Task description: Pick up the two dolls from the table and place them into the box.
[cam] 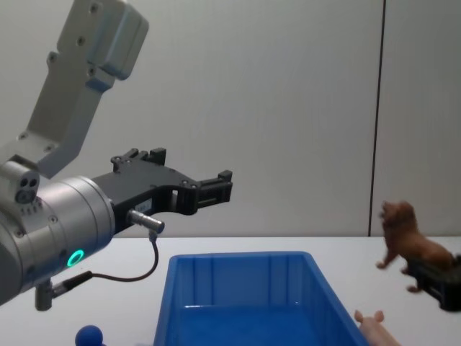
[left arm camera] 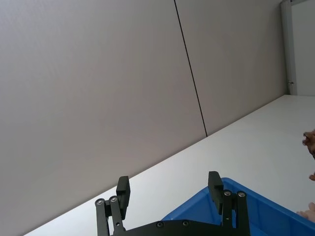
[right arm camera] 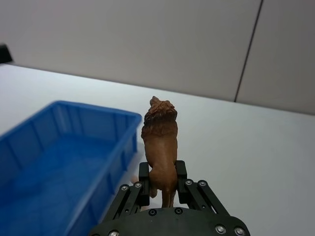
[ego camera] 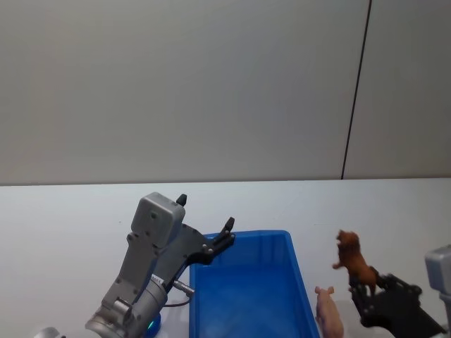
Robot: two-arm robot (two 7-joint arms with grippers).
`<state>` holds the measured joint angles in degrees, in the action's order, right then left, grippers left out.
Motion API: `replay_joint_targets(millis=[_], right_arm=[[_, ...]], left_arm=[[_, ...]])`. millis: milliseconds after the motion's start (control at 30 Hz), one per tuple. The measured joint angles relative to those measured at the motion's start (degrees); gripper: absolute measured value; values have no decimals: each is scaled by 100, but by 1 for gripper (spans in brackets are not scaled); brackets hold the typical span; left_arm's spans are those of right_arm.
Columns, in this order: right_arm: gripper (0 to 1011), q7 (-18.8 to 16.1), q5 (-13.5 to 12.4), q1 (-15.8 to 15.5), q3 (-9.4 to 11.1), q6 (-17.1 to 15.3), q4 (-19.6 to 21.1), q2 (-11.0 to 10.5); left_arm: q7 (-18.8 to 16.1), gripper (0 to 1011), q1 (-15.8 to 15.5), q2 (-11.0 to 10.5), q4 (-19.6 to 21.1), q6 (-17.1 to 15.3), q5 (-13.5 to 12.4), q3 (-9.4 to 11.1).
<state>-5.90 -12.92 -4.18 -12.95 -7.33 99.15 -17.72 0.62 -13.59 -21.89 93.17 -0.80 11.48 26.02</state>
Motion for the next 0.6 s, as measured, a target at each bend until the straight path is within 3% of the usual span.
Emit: replay_joint_targets(millis=[333,600], right_arm=[[289,-587,-3,235,-104,9,169,145],[289,-1133,95,550,-270,-96,-39,381]], left_arm=[[0,1000,0,0,0,0,0,0],[0,1001,0,0,0,0,0,0]])
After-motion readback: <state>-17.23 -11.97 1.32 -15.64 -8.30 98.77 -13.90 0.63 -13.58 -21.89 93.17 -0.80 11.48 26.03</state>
